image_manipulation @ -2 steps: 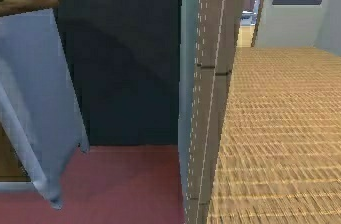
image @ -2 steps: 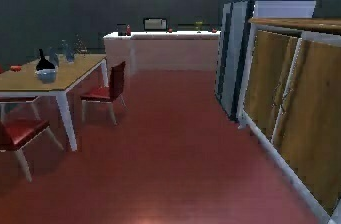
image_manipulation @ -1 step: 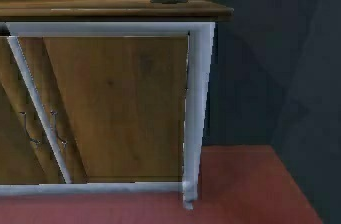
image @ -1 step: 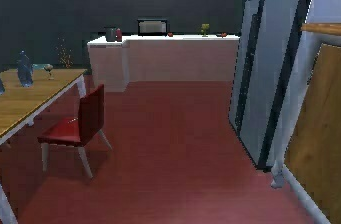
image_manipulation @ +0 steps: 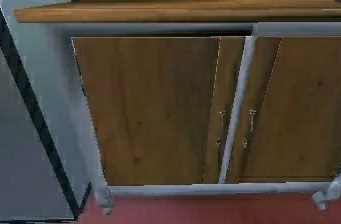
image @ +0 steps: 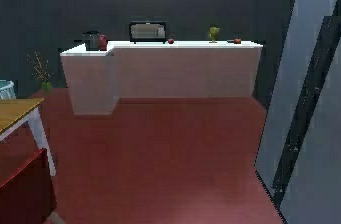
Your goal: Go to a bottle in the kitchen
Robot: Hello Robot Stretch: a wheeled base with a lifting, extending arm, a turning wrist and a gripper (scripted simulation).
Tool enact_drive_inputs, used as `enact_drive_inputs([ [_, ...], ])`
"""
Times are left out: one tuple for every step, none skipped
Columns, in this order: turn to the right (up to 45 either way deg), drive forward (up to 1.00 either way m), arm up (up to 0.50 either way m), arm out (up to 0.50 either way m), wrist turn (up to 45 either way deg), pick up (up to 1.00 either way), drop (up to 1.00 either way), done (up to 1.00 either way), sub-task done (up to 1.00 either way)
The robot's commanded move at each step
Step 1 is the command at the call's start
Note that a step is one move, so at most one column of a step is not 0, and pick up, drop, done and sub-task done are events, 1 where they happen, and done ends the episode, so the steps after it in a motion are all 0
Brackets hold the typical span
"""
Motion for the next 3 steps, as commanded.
enact_drive_inputs([
  [0.0, 1.0, 0.0, 0.0, 0.0, 0.0, 0.0, 0.0, 0.0],
  [24.0, 0.0, 0.0, 0.0, 0.0, 0.0, 0.0, 0.0, 0.0],
  [0.0, 0.1, 0.0, 0.0, 0.0, 0.0, 0.0, 0.0, 0.0],
])
